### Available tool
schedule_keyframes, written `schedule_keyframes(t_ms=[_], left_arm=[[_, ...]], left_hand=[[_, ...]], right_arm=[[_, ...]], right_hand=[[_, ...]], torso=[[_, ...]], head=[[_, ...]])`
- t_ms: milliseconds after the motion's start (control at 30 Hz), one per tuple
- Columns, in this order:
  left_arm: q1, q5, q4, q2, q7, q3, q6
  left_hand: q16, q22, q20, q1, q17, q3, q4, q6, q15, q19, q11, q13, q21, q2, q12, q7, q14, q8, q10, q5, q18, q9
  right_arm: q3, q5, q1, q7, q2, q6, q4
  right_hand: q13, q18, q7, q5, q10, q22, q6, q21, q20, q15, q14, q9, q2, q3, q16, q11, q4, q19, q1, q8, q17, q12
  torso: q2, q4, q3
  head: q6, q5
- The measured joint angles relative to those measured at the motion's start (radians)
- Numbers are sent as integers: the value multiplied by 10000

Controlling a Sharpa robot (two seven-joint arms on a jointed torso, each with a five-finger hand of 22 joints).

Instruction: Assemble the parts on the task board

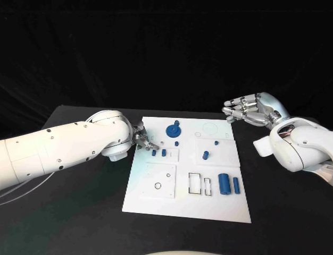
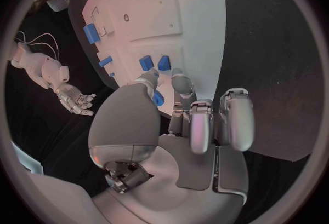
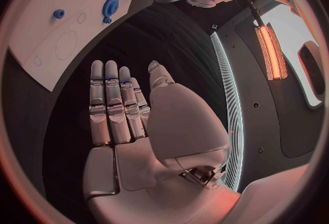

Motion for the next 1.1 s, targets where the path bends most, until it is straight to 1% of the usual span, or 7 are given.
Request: schedule_keyframes(t_ms=[133,300,367,500,567,867,1100], left_arm=[[7,467,29,-137,171,86,-506],[11,1545,69,-184,1022,116,-1240],[10,1905,61,-160,1456,116,-1479],[-1,2536,37,-43,2732,46,-1988],[-22,2587,30,32,3330,6,-2184],[-293,1271,-187,591,5683,-95,-2751],[-497,-560,-724,1054,6142,-112,-2832]], left_hand=[[-168,-271,83,81,7,-160,2,-469,173,-664,183,-932,-698,33,-903,191,-19,-197,-742,0,92,-92],[-3336,-2573,433,693,-311,155,-33,-1630,649,-2533,710,-1368,-2765,210,-1448,735,-584,-548,-2117,0,701,-316],[-3755,-2977,539,1077,-604,383,-59,-1903,768,-2838,855,-1457,-3165,183,-1540,882,-803,-670,-2499,0,702,-453],[-6750,-4841,789,2732,-3025,1534,-473,-2364,1046,-4473,1194,-2040,-5066,204,-2326,1239,-2761,-1062,-3728,0,1163,-916],[-7835,-5394,923,3464,-3935,2290,-735,-2522,1215,-4831,1365,-2645,-5775,-65,-3008,1386,-3326,-1346,-4029,0,1166,-1284],[-7845,-5549,903,4012,-4609,2835,-1227,-1624,1127,-4583,1292,-3834,-5979,-588,-3666,1204,-3050,-1890,-3520,0,1165,-2418],[-6749,-5443,952,3755,-3986,2593,-1291,-1484,1142,-4427,1324,-4210,-5825,-844,-3960,1207,-2419,-2162,-3673,0,1168,-2808]], right_arm=[[0,1,-8,0,-3,-1,-3],[0,2,-13,-5,-16,0,-3],[0,2,-14,-6,-22,1,-6],[0,1,-17,-7,-32,21,-11],[0,-10,-18,-9,-34,46,-13],[0,-324,-35,-32,-38,264,-13],[-1,-622,-52,-39,-43,360,-1]], right_hand=[[0,-1,0,0,0,-6,0,0,0,0,0,0,-1,0,0,0,0,0,-1,0,0,0],[0,0,1,0,-36,-11,-1,0,0,0,0,0,-41,0,0,36,0,0,-40,0,-11,0],[0,0,1,0,-39,-27,-1,0,22,0,0,0,-40,0,0,34,0,-22,-40,0,-11,0],[-17,-1,-51,0,-77,-87,52,-39,36,36,-35,17,54,111,0,-4,-192,-36,54,12,-52,0],[-46,-1,-115,-54,-108,-131,210,-39,36,0,-72,30,146,283,0,-36,-364,-36,321,59,-86,0],[-125,-1,-194,-138,-50,-169,484,-38,-58,-41,-31,29,154,763,0,-92,-732,58,795,98,-169,0],[-146,-1,-194,0,-51,-170,484,-38,-58,-40,-31,16,131,860,0,-92,-689,58,818,98,-201,0]], torso=[[-1,-2,-1],[-1,-2,0],[1,0,-2],[4,1,-3],[4,0,-3],[3,-15,-3],[6,-20,-4]], head=[[14,-27],[51,-106],[58,-135],[68,-193],[81,-215],[126,-285],[152,-312]])
